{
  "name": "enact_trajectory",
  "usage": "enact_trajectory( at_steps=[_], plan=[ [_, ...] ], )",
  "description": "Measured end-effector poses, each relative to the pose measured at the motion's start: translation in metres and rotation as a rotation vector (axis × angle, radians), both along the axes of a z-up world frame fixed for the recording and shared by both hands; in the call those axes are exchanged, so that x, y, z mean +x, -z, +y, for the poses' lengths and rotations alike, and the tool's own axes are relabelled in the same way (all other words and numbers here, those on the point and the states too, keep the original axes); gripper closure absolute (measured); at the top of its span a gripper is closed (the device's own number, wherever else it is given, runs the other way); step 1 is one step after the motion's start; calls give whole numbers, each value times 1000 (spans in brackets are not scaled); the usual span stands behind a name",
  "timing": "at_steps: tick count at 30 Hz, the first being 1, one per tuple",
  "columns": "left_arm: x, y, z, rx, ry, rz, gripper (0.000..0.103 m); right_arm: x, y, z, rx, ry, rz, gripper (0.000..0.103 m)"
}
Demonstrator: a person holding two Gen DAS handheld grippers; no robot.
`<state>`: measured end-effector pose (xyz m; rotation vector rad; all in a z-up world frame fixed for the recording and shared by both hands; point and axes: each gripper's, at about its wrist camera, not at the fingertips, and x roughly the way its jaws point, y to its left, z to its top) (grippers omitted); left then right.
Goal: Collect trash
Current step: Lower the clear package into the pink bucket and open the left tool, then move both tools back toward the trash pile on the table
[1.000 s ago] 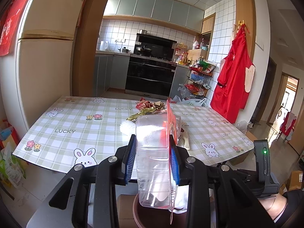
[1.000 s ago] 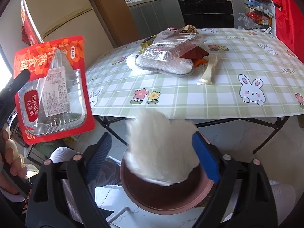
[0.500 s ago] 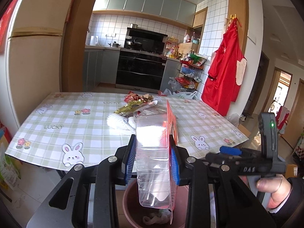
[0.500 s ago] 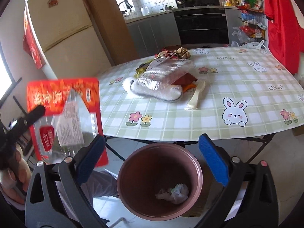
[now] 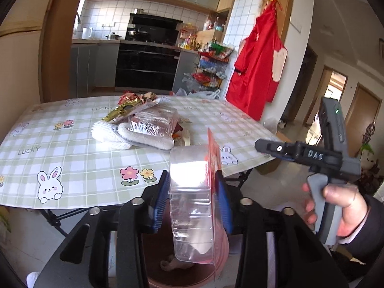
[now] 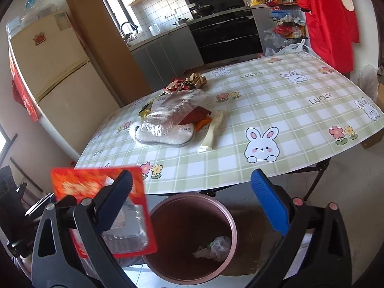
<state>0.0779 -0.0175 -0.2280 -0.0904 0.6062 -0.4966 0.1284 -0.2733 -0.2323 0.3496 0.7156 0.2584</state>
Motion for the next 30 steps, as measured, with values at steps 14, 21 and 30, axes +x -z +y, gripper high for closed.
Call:
enact_trajectory(
  at_steps=[14,21,30],
  plan=[
    [-5,-19,33,0,-186,-41,6,-6,1,-2,-31,23,3,6],
    [-11,-19,54,21,-300,-43,6,-10,-2,9,-80,-2,-12,6],
    [-25,1,77,-24,-419,-12,6,-11,3,18,-109,-15,-10,6]
  ],
)
